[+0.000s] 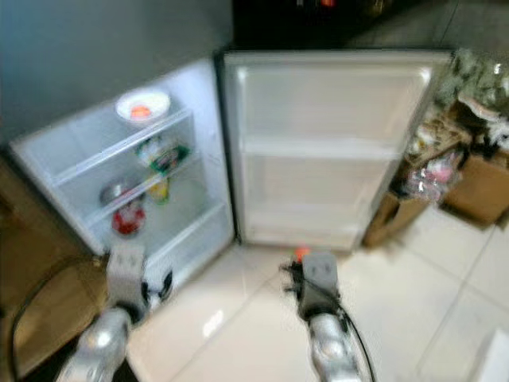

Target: Restocking fridge

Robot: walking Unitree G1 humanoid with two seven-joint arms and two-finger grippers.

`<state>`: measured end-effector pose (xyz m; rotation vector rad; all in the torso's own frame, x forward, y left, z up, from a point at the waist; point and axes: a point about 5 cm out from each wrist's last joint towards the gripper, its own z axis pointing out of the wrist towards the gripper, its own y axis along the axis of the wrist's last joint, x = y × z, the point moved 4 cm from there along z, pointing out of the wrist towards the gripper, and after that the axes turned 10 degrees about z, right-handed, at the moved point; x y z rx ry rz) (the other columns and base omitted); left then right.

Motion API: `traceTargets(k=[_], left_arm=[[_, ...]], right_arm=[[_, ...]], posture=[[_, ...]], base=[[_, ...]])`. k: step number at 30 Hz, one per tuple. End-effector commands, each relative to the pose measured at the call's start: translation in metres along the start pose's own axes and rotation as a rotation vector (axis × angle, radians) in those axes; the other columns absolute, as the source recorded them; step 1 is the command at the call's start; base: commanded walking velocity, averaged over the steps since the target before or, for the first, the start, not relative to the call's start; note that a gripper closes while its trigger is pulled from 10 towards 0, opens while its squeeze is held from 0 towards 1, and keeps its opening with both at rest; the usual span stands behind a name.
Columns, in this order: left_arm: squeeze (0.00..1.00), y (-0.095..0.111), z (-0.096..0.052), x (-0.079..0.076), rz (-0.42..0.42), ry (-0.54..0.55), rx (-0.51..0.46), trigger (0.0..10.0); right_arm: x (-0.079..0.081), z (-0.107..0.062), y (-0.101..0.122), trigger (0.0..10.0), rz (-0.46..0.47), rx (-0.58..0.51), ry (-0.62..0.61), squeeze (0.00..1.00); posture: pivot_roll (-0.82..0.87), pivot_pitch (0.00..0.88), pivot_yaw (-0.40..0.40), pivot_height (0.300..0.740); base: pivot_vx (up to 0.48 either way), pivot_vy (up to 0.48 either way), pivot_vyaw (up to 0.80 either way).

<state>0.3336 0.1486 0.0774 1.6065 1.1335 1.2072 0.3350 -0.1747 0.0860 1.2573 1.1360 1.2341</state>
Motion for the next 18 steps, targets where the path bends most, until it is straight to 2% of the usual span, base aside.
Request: traceTargets(k=[1, 8, 18], left_arm=[[0.00, -0.0096, -0.0036, 0.0036, -0.003, 0.013, 0.029, 10.0], [0.00, -0.0095, -0.0035, 0.0038, -0.004, 0.015, 0.029, 10.0], [0.00, -0.0088, -0.0030, 0.0038, -0.005, 0.015, 0.028, 10.0]], right_arm=[[0.0086, -0.0033, -0.0062, 10.0, 0.021, 0.021, 0.015, 0.00], [0.0088, -0.0032, -0.0061, 10.0, 0.022, 0.021, 0.016, 0.00], [0.0087, -0.0028, -0.0060, 10.0, 0.022, 0.021, 0.016, 0.00]], posture=[[-0.11, 0.199, 0.086, 0.740], [-0.11, 0.199, 0.086, 0.740], [-0.11, 0.198, 0.086, 0.740]], base=[[0.259, -0.240, 0.00], [0.251, -0.171, 0.00], [0.250, 0.000, 0.00]])
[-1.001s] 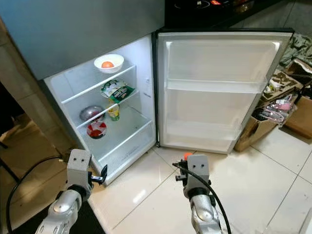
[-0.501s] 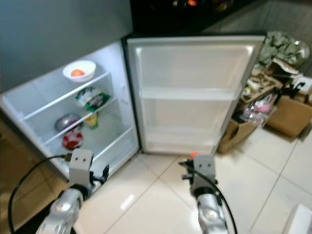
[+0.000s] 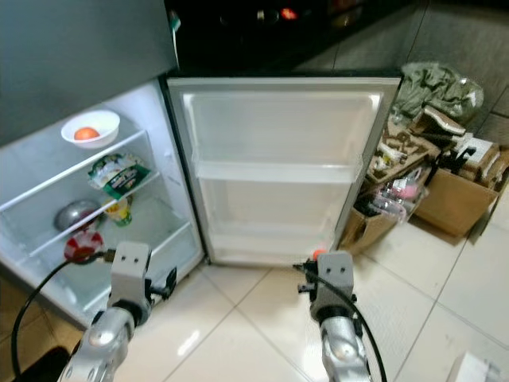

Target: Restocking fridge

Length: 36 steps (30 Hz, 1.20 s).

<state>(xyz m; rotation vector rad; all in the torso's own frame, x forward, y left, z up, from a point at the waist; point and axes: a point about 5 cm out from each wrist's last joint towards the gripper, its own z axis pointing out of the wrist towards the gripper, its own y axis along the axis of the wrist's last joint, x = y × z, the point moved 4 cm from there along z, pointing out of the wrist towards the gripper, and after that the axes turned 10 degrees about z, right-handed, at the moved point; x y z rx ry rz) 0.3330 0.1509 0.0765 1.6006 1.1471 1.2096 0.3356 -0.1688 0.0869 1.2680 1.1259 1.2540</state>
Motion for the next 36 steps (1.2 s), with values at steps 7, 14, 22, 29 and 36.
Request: traceTargets(k=[7, 14, 22, 29, 36], left_arm=[[0.00, -0.0070, -0.0023, 0.0026, -0.001, 0.010, 0.023, 10.0], [0.00, -0.0064, -0.0019, 0.0024, 0.000, 0.009, 0.019, 10.0], [0.00, -0.0054, -0.0016, 0.0022, 0.006, 0.005, 0.011, 10.0], [0.00, -0.0049, -0.0012, 0.0021, 0.008, 0.004, 0.010, 10.0], [0.00, -0.0041, -0.0011, 0.0018, 0.011, 0.002, 0.007, 10.0]], right_arm=[[0.0027, -0.0031, -0.0064, 10.0, 0.001, 0.024, 0.012, 0.00], [0.0023, -0.0028, -0.0062, 10.0, 0.001, 0.024, 0.011, 0.00], [0.0024, -0.0028, -0.0061, 10.0, 0.000, 0.023, 0.012, 0.00], [0.0024, -0.0025, -0.0061, 10.0, 0.000, 0.023, 0.011, 0.00], [0.0024, -0.0022, -0.0058, 10.0, 0.000, 0.022, 0.011, 0.00]], posture=[[-0.11, 0.198, 0.085, 0.740], [-0.11, 0.196, 0.085, 0.740], [-0.11, 0.192, 0.085, 0.740], [-0.11, 0.190, 0.086, 0.740], [-0.11, 0.189, 0.087, 0.740]], base=[[0.269, 0.000, 0.00], [0.356, 0.000, 0.00], [0.360, 0.000, 0.00], [0.364, 0.000, 0.00], [0.334, 0.000, 0.00]])
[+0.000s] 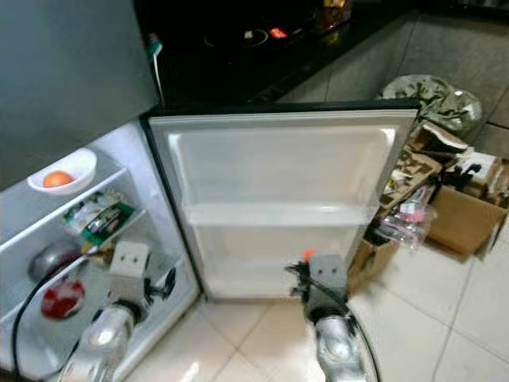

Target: Restocking fridge

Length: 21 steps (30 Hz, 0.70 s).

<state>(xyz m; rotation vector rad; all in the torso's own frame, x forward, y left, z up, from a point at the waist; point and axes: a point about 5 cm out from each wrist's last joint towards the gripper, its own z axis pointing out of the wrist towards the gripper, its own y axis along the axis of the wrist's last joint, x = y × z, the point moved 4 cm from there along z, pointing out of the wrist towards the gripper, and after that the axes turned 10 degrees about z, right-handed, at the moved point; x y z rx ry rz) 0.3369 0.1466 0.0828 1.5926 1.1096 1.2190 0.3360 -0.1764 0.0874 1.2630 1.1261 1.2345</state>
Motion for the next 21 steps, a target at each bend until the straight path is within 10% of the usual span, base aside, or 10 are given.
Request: traceTargets(k=[1, 21], left_arm=[[0.00, -0.012, -0.004, 0.004, -0.001, 0.012, 0.036, 10.0], [0.00, -0.012, -0.010, -0.003, 0.022, -0.038, 0.012, 10.0]], right_arm=[[0.010, -0.003, -0.007, 10.0, 0.015, 0.021, 0.022, 0.00], [0.006, 0.008, 0.032, 10.0, -0.022, -0.107, 0.021, 0.00]], posture=[[-0.11, 0.189, 0.087, 0.740], [-0.10, 0.195, 0.084, 0.740]], base=[[0.330, 0.000, 0.00], [0.207, 0.000, 0.00]])
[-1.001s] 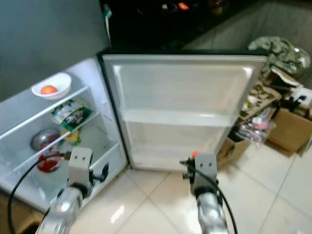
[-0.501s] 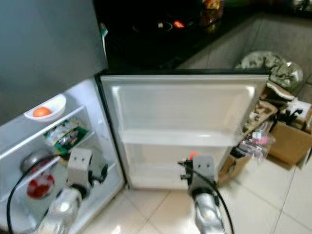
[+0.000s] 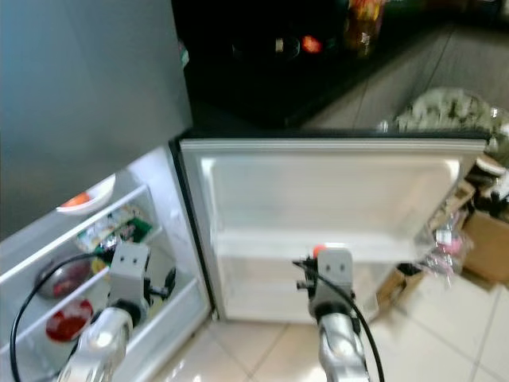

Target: Restocking fridge

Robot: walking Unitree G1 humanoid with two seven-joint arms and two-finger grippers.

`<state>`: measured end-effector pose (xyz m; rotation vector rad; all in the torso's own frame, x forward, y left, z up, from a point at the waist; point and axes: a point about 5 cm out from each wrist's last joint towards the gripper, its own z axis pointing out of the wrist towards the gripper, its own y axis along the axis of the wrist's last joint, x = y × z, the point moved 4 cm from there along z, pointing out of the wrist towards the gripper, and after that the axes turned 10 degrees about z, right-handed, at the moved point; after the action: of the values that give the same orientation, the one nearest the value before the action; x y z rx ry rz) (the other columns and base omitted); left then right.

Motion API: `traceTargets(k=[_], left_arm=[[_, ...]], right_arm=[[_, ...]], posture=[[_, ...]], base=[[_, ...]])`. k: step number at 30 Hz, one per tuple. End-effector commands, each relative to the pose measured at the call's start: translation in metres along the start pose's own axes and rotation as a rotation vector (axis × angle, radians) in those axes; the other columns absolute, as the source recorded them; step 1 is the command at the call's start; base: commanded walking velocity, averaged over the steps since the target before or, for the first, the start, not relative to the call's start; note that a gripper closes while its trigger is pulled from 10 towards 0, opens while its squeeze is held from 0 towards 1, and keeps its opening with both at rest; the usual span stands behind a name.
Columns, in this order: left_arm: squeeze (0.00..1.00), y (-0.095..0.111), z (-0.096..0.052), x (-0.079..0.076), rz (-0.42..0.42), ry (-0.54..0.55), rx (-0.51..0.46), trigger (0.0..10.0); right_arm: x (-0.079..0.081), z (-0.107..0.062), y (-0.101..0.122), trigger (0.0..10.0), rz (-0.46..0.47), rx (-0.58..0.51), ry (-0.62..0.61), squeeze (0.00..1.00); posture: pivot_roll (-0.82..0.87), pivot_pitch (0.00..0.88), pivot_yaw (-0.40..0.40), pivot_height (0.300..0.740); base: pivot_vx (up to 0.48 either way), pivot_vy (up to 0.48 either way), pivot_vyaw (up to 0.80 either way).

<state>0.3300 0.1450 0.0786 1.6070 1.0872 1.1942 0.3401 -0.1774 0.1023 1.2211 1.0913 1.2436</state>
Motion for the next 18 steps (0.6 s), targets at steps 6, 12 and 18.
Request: traceTargets(k=[6, 12, 18], left_arm=[[0.00, -0.013, -0.008, 0.001, 0.034, -0.018, 0.028, 10.0], [0.00, -0.015, -0.009, 0.000, 0.054, -0.028, 0.034, 10.0], [0.00, -0.016, -0.011, 0.000, 0.065, -0.034, 0.034, 10.0]], right_arm=[[0.014, 0.011, 0.046, 10.0, -0.054, -0.134, 0.077, 0.00], [0.027, 0.008, 0.048, 10.0, -0.104, -0.100, 0.152, 0.00], [0.057, -0.022, 0.045, 10.0, -0.137, -0.044, 0.345, 0.00]], posture=[[-0.11, 0.199, 0.081, 0.740], [-0.11, 0.203, 0.080, 0.740], [-0.12, 0.216, 0.071, 0.740]], base=[[0.000, 0.000, 0.00], [0.000, 0.000, 0.00], [0.000, 0.000, 0.00]])
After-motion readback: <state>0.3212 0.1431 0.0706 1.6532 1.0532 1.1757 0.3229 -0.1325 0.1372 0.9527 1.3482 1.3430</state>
